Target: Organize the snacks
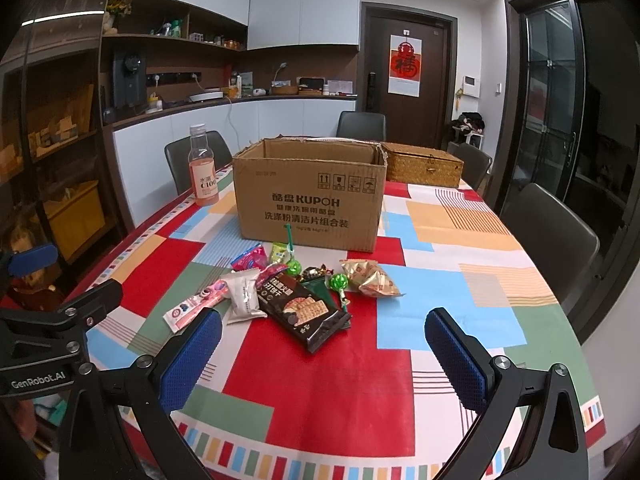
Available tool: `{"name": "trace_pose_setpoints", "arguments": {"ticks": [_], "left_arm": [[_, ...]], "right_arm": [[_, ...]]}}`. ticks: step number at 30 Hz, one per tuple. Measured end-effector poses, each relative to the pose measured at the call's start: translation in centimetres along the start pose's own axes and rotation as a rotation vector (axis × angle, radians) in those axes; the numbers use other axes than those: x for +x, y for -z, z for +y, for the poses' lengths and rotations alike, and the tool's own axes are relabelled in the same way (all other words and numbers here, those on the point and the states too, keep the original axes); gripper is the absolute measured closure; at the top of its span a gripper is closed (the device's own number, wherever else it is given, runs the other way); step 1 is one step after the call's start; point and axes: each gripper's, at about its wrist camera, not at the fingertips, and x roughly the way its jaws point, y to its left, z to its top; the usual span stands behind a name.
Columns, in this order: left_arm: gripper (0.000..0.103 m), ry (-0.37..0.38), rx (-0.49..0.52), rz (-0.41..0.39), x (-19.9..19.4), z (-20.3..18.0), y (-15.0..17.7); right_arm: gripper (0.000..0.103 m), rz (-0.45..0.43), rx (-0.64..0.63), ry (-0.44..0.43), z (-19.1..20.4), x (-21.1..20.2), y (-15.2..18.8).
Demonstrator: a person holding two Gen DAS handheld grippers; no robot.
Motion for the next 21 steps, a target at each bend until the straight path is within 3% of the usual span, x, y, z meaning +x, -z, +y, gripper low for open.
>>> {"name": "trace_pose_setpoints", "arguments": {"ticks": [21], "left_arm": [[0.0,0.0,0.001,-0.003,-0.11,-0.2,-0.01]], "right_arm": [[0.0,-0.005,0.003,0.001,-0.05,-0.06,0.07]]}}
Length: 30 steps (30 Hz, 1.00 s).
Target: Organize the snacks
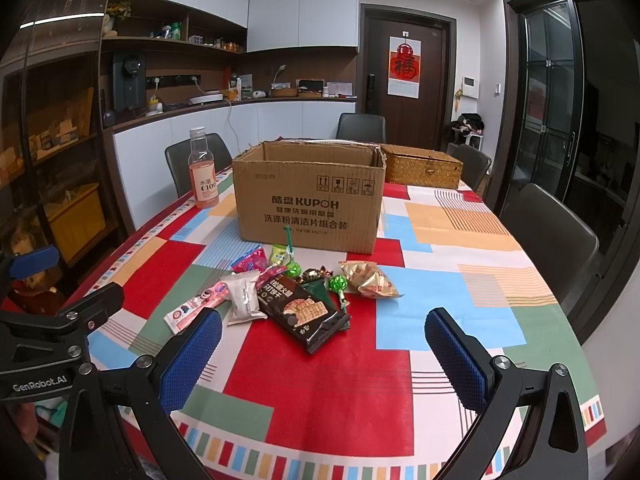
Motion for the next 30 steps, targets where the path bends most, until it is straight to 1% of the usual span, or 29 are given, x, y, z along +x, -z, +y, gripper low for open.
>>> {"name": "trace_pose_setpoints", "arguments": {"ticks": [22,30], "left_arm": [[0.0,0.0,0.002,0.008,0.0,-0.2,0.1],[0.0,-0.002,0.014,0.043,1.5,0.2,0.6]], "right_arm": [[0.0,0.002,-0.005,-0.001,0.0,0.0,0.1],[0.0,0.026,-0.027,-0.004,0.3,0.9,0.1]]}}
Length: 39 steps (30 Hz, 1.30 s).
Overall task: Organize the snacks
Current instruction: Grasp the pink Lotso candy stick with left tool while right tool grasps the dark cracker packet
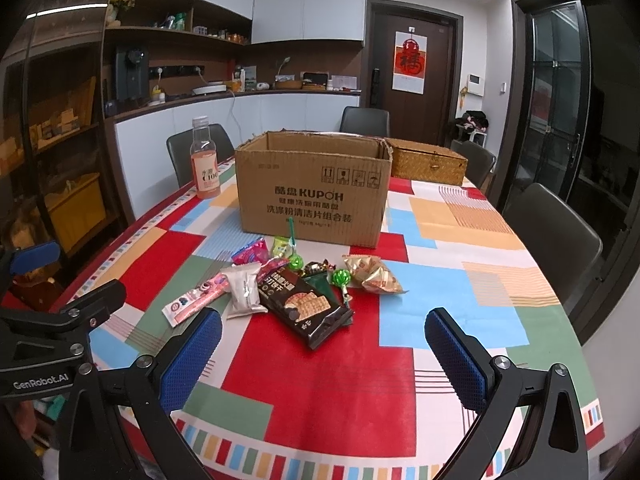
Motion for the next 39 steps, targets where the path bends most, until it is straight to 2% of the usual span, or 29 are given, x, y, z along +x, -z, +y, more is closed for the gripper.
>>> {"name": "trace_pose_setpoints", "arguments": {"ticks": [5,11,17,26,33,39], "left_arm": [[0.002,-0.004,0.025,0.011,1.5,0.2,0.2],[0.009,-0.004,0.051,0.03,3.5,0.2,0.2],[0.016,0.03,0.069,0.088,6.3,-0.1,0.1],[0.024,0.022,0.133,0.143,10.7,-1.1,0.0],[0.033,0.074,0.141,0.221,14.5,-1.5,0.3],[0.036,0.082,0.153,0.255,16.6,-1.8,0.2]], "right_arm": [[0.0,0.009,-0.064,0.017,0.8,1.4,-0.1],[0.0,0.032,-0.147,0.019,1.8,3.7,-0.2],[0.002,0.081,-0.227,0.001,2.7,6.7,0.0],[0.005,0.128,-0.315,-0.009,3.5,10.8,0.0],[0.011,0.185,-0.326,-0.021,3.3,13.5,0.2],[0.014,0.23,-0.321,-0.037,3.3,15.5,0.4]]}}
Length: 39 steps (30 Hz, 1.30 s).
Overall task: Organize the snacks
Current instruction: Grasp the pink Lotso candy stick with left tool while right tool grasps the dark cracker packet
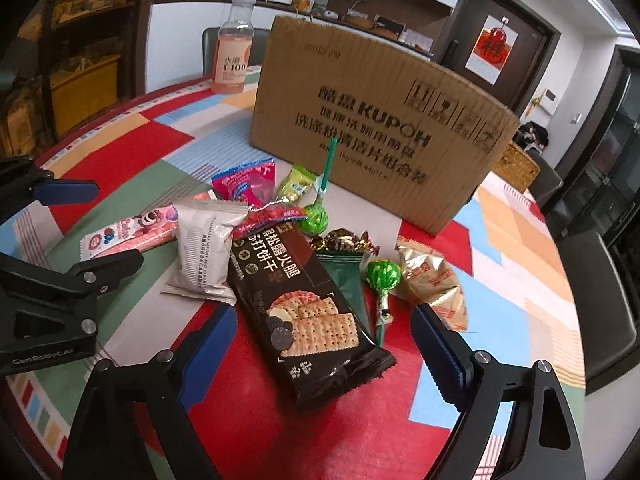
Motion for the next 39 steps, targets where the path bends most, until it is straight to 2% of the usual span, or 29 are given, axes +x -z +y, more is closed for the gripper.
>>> {"name": "trace_pose_setpoints", "arguments": {"ticks": [10,19,25,33,39], "left_arm": [[0.045,0.029,-0.007,0.007,1.5,0.1,-1.1],[0.059,0.134,-0.073,0.021,2.6,0.7,-2.0],[0.068,0.16,-0.079,0.017,2.7,0.7,-2.1],[0.072,0.179,-0.109,0.037,2.3,1.0,-2.0],[0.074,0.199,-0.146,0.054,1.7,1.6,-1.5]], "right_arm": [[0.021,0.023,0.016,-0.06,0.0,2.0,-1.0],[0.033,0.03,0.032,-0.118,0.1,3.1,-1.6],[0.038,0.035,0.043,-0.133,0.5,3.7,-1.9],[0.05,0.038,0.031,-0.139,1.1,3.5,-2.3],[0.051,0.038,0.052,-0.135,0.9,2.5,-2.0]]}}
